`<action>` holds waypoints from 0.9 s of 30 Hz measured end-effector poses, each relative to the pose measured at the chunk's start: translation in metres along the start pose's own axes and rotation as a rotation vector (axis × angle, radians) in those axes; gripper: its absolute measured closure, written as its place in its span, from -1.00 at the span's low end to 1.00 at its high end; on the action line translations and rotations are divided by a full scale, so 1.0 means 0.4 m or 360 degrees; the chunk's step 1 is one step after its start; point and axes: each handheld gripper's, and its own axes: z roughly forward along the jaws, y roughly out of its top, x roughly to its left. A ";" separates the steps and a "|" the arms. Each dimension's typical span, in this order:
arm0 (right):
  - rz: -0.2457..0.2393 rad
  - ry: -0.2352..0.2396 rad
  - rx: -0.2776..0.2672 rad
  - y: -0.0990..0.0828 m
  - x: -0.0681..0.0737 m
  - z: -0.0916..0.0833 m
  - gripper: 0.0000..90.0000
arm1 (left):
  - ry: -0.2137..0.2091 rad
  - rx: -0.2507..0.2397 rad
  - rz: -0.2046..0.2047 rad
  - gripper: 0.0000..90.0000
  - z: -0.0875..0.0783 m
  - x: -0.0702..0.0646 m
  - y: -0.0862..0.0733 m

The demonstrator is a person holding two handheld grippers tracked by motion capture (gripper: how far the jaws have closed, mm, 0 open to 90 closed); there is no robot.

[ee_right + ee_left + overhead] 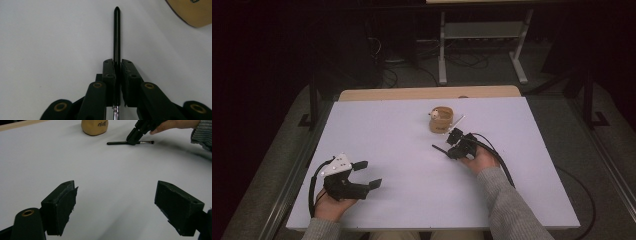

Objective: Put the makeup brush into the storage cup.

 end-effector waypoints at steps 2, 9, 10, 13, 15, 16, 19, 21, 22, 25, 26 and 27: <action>0.0006 0.0006 0.0005 0.001 -0.001 0.000 0.84 | 0.0001 -0.0001 0.0003 -0.63 0.000 -0.001 0.000; 0.0065 0.0074 -0.0006 -0.001 -0.017 0.001 0.85 | 0.0001 -0.0002 0.0005 -0.63 -0.001 0.000 0.000; 0.0070 0.0084 -0.0007 -0.002 -0.019 0.001 0.85 | 0.0001 0.0000 0.0006 -0.63 -0.001 0.001 0.000; 0.0073 0.0097 -0.0006 -0.001 -0.022 0.000 0.85 | 0.0001 -0.0002 -0.0002 -0.63 0.000 0.001 -0.001; 0.0091 0.0118 -0.0011 -0.003 -0.027 0.000 0.85 | 0.0001 -0.0002 -0.0003 -0.63 0.000 0.000 -0.001; 0.0100 0.0130 -0.0020 -0.004 -0.030 0.000 0.85 | 0.0002 -0.0002 -0.0002 -0.63 0.000 0.000 -0.001; 0.0128 0.0166 -0.0037 -0.008 -0.038 0.000 0.85 | 0.0004 0.0005 0.0002 -0.63 0.001 0.002 -0.002; 0.0120 0.0168 -0.0035 -0.008 -0.038 -0.001 0.85 | 0.0004 0.0005 0.0001 -0.63 0.001 0.003 -0.002; 0.0120 0.0168 -0.0035 -0.008 -0.038 -0.001 0.85 | 0.0004 0.0006 0.0001 -0.63 0.001 0.004 -0.002; 0.0111 0.0168 -0.0035 -0.008 -0.038 -0.004 0.85 | 0.0003 0.0007 0.0001 -0.63 0.000 0.004 -0.002; 0.0105 0.0167 -0.0037 -0.008 -0.039 -0.006 0.85 | 0.0002 0.0008 0.0003 -0.63 0.000 0.004 -0.002; 0.0103 0.0168 -0.0039 -0.008 -0.039 -0.008 0.85 | 0.0002 0.0009 0.0004 -0.63 0.001 0.003 -0.002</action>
